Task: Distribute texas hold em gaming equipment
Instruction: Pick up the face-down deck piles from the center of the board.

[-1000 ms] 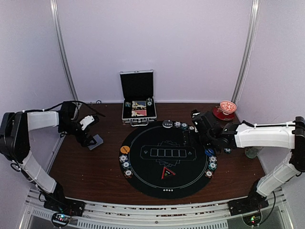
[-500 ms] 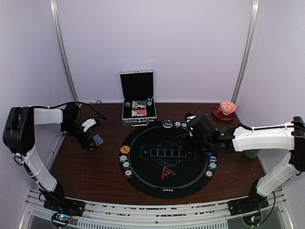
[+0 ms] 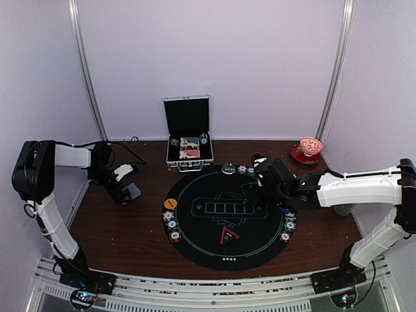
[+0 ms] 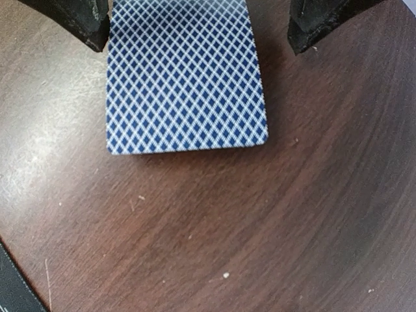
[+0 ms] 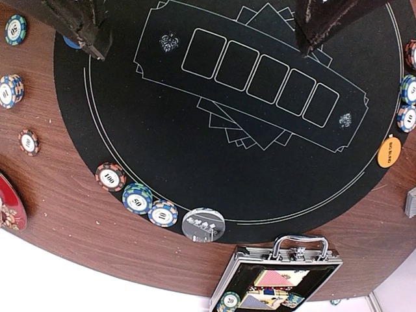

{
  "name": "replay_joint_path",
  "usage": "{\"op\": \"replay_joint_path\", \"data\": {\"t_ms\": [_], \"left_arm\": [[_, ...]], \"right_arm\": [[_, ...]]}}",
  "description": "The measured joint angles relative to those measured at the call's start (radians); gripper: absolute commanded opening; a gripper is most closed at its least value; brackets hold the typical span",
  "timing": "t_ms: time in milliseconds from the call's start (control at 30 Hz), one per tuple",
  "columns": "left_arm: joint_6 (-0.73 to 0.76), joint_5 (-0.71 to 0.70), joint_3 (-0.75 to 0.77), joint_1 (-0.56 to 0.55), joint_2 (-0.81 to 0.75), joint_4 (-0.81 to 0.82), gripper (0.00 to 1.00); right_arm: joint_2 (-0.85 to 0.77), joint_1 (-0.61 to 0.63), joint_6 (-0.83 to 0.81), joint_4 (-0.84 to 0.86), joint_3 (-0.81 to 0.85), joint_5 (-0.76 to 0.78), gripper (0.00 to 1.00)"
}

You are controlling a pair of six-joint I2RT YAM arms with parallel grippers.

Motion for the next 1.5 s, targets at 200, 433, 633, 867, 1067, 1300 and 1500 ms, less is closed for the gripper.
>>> {"op": "replay_joint_path", "data": {"t_ms": [200, 433, 633, 867, 1067, 1300, 1500], "left_arm": [[0.0, -0.011, 0.015, 0.0, 0.019, -0.005, 0.98], [0.01, -0.028, 0.022, -0.012, 0.027, -0.009, 0.96], [0.021, -0.034, 0.032, -0.022, 0.035, -0.021, 0.92], [0.037, -0.026, 0.044, -0.023, 0.047, -0.043, 0.83], [0.063, -0.006, 0.05, -0.023, 0.055, -0.059, 0.76], [0.088, 0.01, 0.052, -0.023, 0.058, -0.06, 0.86], [0.088, 0.021, 0.068, -0.023, 0.072, -0.056, 0.83]], "right_arm": [[0.0, 0.004, -0.002, 0.003, 0.0, 0.0, 1.0], [0.0, 0.008, -0.008, 0.004, 0.0, 0.0, 1.0], [0.0, 0.012, -0.008, 0.005, 0.0, -0.001, 1.0], [0.0, 0.014, -0.009, 0.007, 0.0, -0.001, 1.0], [0.0, 0.014, -0.011, 0.01, 0.0, -0.001, 1.0], [0.0, 0.014, -0.016, 0.01, 0.0, -0.001, 1.0], [0.0, 0.014, -0.016, 0.01, 0.0, -0.001, 1.0]]}}
